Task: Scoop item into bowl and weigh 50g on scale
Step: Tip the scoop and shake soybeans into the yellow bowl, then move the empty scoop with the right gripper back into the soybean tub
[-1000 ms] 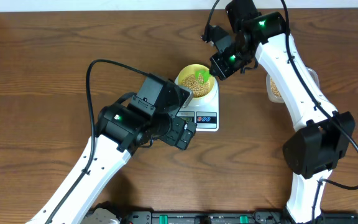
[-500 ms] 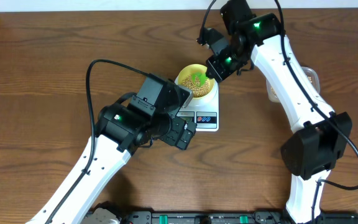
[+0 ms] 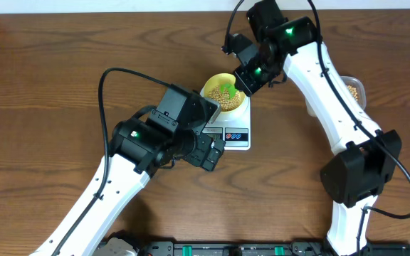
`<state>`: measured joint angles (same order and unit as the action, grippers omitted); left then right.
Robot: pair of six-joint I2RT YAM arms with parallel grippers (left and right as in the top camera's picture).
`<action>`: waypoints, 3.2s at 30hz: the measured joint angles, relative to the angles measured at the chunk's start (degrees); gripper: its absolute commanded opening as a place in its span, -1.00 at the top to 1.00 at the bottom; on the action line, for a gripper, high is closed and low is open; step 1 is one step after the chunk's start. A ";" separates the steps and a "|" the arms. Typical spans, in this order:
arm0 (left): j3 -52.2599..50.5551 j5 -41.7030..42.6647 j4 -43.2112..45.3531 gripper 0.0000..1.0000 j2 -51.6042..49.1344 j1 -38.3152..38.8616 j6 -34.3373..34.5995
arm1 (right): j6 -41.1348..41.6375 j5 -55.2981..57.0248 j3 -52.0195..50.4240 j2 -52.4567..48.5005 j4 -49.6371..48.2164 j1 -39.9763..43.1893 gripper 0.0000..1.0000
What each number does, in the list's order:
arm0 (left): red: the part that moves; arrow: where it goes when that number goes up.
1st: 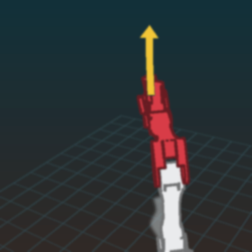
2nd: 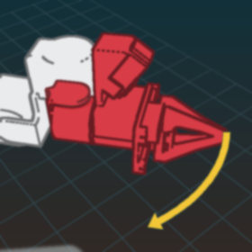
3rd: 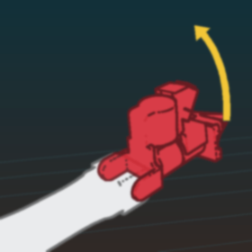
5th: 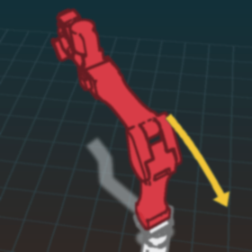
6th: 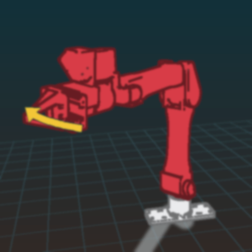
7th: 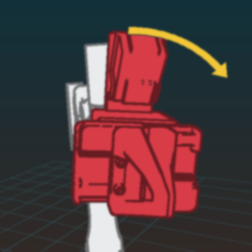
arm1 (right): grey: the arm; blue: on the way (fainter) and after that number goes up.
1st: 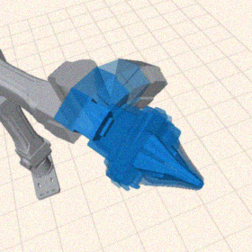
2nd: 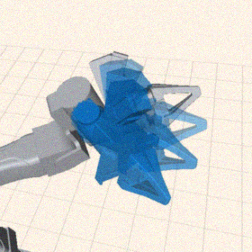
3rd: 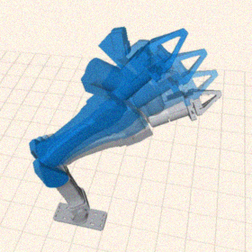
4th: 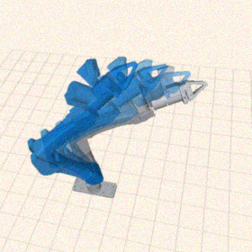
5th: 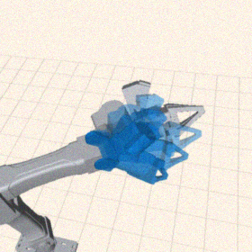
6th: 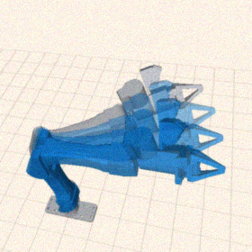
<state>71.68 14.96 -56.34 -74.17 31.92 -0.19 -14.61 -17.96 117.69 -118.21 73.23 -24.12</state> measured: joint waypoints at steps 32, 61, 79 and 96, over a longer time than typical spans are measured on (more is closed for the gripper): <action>0.00 0.00 0.00 -0.96 0.00 0.00 0.00 | -1.07 2.38 0.02 1.20 0.02 -0.35 0.97; 0.00 0.00 0.00 -0.96 0.00 0.00 0.00 | -1.29 2.36 0.02 1.22 0.02 -0.35 0.98; 0.00 0.00 0.00 -0.96 0.00 0.00 0.00 | -0.92 -1.88 0.02 1.22 -0.17 1.38 0.98; 0.00 0.00 0.00 -0.96 0.00 0.00 0.00 | 3.93 -25.40 0.02 1.22 4.63 19.50 0.98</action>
<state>71.68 14.96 -56.34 -74.17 31.92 -0.19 -10.68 -43.35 117.71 -116.99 77.87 -4.62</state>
